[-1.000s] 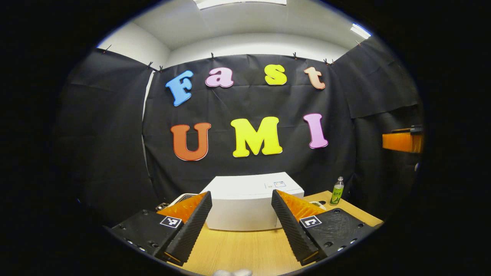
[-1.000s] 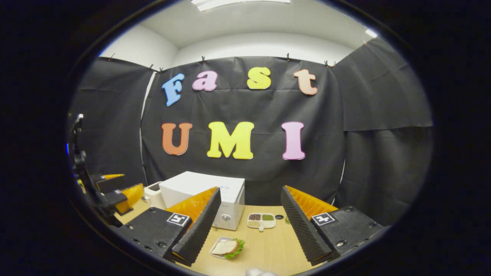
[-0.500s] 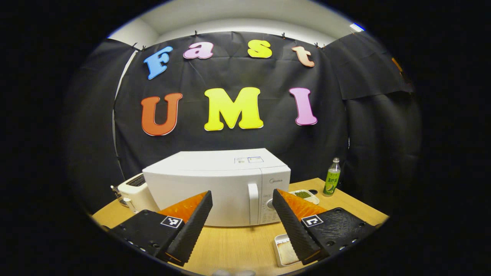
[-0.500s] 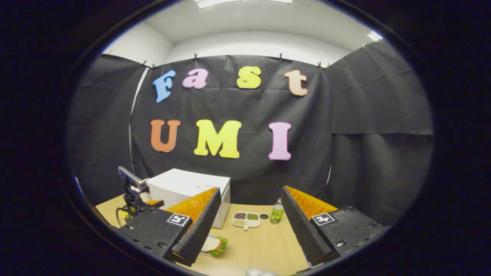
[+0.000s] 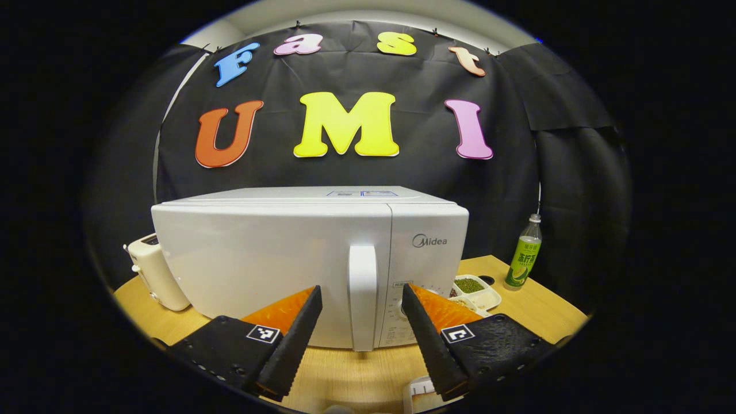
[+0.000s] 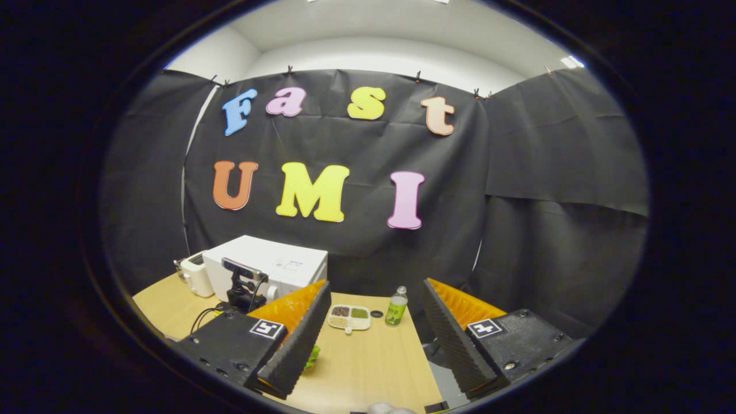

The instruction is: Open the microwave oven with the left hand, put the food in, and close the microwave oven.

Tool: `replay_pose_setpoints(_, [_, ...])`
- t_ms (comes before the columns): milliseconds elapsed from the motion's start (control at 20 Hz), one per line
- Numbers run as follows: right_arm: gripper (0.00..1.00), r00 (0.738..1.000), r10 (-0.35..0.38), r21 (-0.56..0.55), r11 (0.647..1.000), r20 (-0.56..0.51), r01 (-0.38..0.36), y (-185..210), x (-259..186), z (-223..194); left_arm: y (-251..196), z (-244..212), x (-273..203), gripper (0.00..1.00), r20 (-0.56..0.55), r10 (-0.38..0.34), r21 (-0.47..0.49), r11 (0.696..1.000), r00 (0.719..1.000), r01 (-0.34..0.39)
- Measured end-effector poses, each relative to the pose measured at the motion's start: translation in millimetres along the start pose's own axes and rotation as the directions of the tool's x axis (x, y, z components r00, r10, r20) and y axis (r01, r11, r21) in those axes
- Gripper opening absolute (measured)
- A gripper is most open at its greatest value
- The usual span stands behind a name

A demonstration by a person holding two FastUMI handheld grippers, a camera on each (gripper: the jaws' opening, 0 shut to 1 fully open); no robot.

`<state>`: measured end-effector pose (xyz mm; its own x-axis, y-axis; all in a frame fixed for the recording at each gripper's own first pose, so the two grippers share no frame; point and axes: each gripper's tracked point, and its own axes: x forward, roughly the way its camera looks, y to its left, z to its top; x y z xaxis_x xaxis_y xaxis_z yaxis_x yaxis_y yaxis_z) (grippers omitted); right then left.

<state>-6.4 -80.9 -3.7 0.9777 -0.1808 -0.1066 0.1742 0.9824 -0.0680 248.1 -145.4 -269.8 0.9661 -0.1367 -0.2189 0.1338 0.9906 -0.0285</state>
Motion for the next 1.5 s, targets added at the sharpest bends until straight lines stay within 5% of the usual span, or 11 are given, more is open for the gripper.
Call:
replay_pose_setpoints(50, [0.92, 1.0, 0.0, -0.003, 1.0, -0.004, 0.0, -1, 1, -1, 0, 1, 3, 0.83, 0.006, -0.001, 0.0, 1.0, 1.0, 0.001])
replay_pose_setpoints(100, [1.0, 1.0, -0.003, -0.005, 1.0, -0.009, 0.003, -1, 3, -1, 2, 4, 5, 0.66, 0.016, 0.0, 0.008, 1.0, 1.0, 0.0])
replay_pose_setpoints(150, [0.92, 1.0, -0.004, -0.003, 1.0, -0.01, 0.004, -3, 4, -1, 4, 5, 8, 0.54, 0.027, 0.006, 0.013, 1.0, 1.0, -0.006])
replay_pose_setpoints(200, [1.0, 1.0, -0.003, -0.003, 1.0, -0.012, 0.003, -2, 5, -1, 1, 6, 7, 0.41, 0.031, -0.018, 0.001, 1.0, 0.999, 0.018])
replay_pose_setpoints(250, [0.92, 1.0, -0.001, -0.004, 1.0, -0.011, 0.001, -2, 5, 0, -1, 6, 12, 0.27, 0.031, -0.024, -0.001, 1.0, 0.999, 0.024])
replay_pose_setpoints(350, [0.92, 1.0, 0.002, -0.014, 1.0, -0.012, -0.002, -1, 6, -2, 1, 7, 7, 0.22, 0.038, -0.039, 0.015, 0.999, 0.999, 0.039])
replay_pose_setpoints(400, [1.0, 1.0, 0.006, -0.02, 1.0, -0.019, -0.007, 0, 7, -4, 1, 7, 7, 0.18, 0.036, -0.048, 0.007, 0.999, 0.998, 0.048])
replay_pose_setpoints(600, [0.95, 0.999, 0.028, -0.016, 0.999, -0.021, -0.028, 7, 6, -3, 1, 7, 3, 0.04, 0.026, -0.054, -0.018, 0.998, 0.998, 0.055])
replay_pose_setpoints(1100, [0.96, 0.995, 0.096, -0.054, 0.994, 0.036, -0.094, 34, 4, 13, 14, -10, -66, 0.0, 0.018, -0.109, 0.022, 0.994, 0.994, 0.109])
replay_pose_setpoints(1350, [0.97, 0.988, 0.147, -0.033, 0.989, 0.041, -0.146, 57, -1, 11, 37, -17, -116, 0.17, -0.008, -0.105, 0.041, 0.994, 0.994, 0.105])
replay_pose_setpoints(1500, [0.96, 0.984, 0.173, -0.021, 0.985, 0.041, -0.172, 69, -8, 7, 68, -13, -139, 0.31, 0.004, -0.042, 0.071, 0.997, 0.999, 0.042])
